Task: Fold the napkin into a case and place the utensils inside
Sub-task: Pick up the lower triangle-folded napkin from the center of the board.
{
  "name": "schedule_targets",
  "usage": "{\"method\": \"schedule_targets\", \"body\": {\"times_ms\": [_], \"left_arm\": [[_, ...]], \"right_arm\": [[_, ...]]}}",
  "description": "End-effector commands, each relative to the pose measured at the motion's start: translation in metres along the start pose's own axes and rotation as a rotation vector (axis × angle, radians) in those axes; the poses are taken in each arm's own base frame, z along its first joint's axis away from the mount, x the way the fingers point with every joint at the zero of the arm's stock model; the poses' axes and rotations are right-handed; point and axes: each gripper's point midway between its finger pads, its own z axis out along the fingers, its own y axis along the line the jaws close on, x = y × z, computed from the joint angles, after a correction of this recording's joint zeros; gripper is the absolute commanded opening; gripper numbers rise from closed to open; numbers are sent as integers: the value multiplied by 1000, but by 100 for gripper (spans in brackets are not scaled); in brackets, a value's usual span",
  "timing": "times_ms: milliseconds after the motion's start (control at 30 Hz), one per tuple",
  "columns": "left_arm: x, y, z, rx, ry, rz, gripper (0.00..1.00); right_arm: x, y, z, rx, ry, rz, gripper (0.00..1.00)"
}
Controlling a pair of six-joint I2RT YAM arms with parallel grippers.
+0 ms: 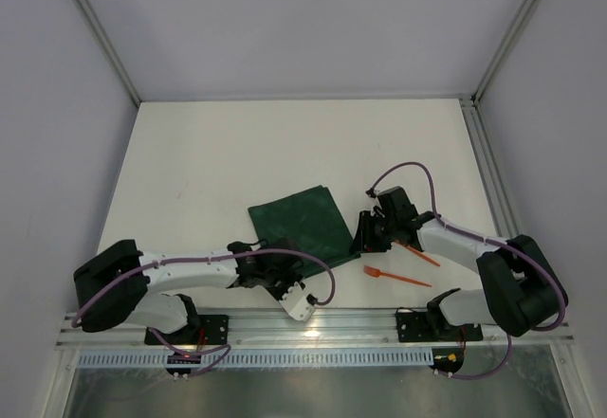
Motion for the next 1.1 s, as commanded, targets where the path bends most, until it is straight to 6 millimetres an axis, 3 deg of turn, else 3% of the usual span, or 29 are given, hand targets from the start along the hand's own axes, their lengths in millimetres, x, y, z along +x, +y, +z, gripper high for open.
{"method": "schedule_targets", "body": {"times_ms": [0,167,467,800,1067], "left_arm": [[12,-20,4,60,48,-34,13],[12,-17,-3,43,56,-66,1],[11,7,-19,-33,42,-161,0],[12,22,-28,-92,31,-179,0],[19,39,-39,-160,21,-252,0]], "right_arm": [[12,-14,2,54,28,11,35],[10,-13,-5,64,20,-1,39],[5,-3,-16,29,-8,-12,54],[19,5,9,-74,40,80,54],[29,0,9,-56,63,96,49]]}}
